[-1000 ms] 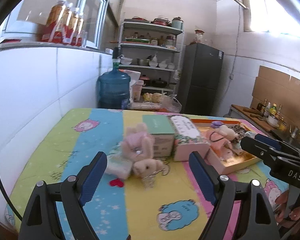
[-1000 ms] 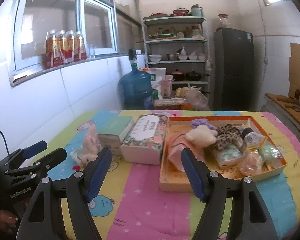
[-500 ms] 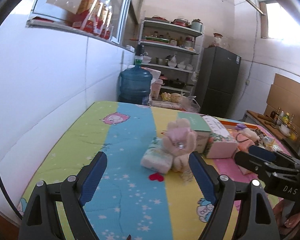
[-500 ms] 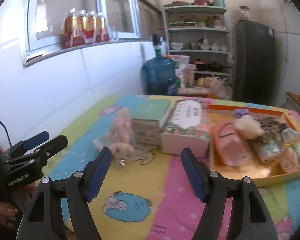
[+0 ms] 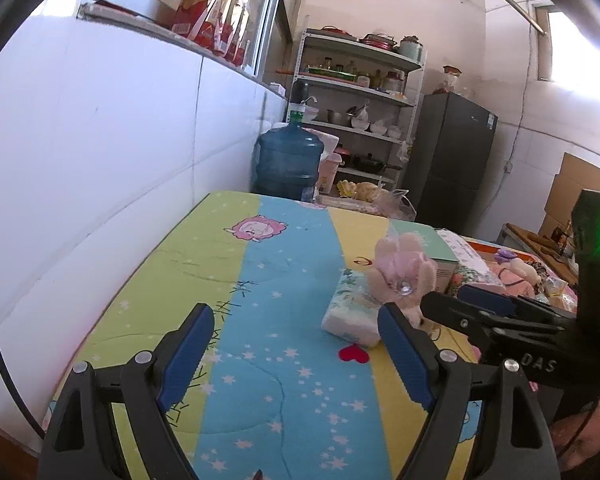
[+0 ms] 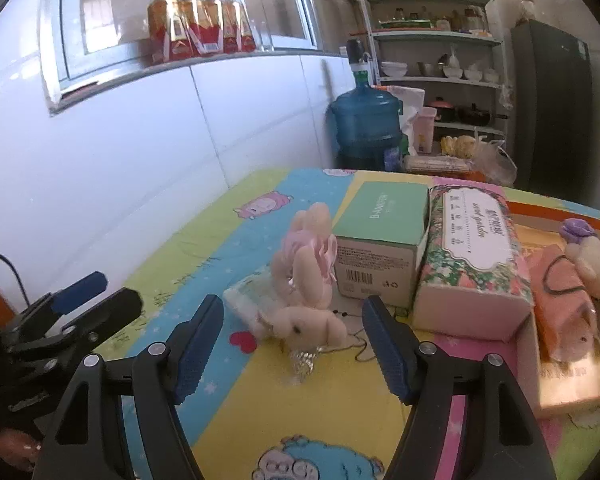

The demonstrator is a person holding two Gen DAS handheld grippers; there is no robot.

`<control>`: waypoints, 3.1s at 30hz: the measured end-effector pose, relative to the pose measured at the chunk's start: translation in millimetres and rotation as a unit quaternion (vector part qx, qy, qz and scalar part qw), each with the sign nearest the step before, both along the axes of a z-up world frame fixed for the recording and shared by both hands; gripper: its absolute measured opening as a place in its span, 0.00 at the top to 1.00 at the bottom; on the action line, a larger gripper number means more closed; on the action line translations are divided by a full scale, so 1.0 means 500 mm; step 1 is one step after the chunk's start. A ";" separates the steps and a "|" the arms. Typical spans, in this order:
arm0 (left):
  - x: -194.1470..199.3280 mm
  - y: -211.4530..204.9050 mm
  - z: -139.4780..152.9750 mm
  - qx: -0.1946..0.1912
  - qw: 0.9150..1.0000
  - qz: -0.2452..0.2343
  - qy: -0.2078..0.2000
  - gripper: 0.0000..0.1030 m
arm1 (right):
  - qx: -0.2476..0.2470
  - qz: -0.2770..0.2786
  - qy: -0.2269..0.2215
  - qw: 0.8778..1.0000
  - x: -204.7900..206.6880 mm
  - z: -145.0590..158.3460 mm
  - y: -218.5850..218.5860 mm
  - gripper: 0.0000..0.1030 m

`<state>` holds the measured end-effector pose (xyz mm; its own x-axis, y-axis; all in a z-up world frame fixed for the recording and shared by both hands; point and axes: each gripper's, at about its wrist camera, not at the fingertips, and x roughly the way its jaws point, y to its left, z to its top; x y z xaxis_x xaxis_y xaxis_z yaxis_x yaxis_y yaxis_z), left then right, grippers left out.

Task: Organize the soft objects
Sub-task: 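Grasp the white flour bag with the left tool while the right tool grasps the pink plush bunny, then carry the flour bag and pink bunny over the box with both tools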

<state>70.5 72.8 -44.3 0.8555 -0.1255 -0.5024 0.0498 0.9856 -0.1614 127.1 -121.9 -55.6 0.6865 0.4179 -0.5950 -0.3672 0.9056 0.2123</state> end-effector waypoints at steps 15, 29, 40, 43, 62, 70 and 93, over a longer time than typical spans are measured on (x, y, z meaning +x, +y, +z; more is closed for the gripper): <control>0.041 0.024 -0.020 -0.002 1.000 0.002 0.013 0.19 | -0.004 0.001 0.046 0.999 0.083 -0.038 0.023 0.56; 0.092 -0.021 -0.014 0.012 0.997 -0.075 0.022 0.19 | -0.005 -0.022 -0.007 1.000 0.034 0.007 -0.011 0.74; 0.182 -0.115 -0.065 0.065 0.979 -0.163 0.102 0.19 | 0.020 -0.041 -0.017 0.999 -0.012 0.034 -0.072 0.74; 0.195 -0.132 -0.075 0.087 0.976 -0.161 0.119 0.19 | 0.025 -0.045 -0.015 0.999 -0.012 0.033 -0.079 0.74; 0.213 -0.118 -0.089 0.060 0.979 -0.125 0.147 0.52 | 0.040 -0.052 -0.005 0.998 -0.015 0.019 -0.104 0.74; 0.177 -0.115 -0.073 0.047 0.984 -0.113 0.132 0.52 | 0.040 -0.052 -0.009 0.998 -0.022 0.022 -0.107 0.74; 0.078 -0.214 0.080 0.002 0.993 -0.119 0.011 0.52 | 0.046 -0.103 -0.067 0.991 -0.113 0.098 -0.196 0.74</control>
<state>109.5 -34.0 -4.4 0.7902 -0.3210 -0.5222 0.2778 0.9469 -0.1617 70.4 -220.1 -6.6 0.8335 0.3088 -0.4582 -0.2076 0.9435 0.2582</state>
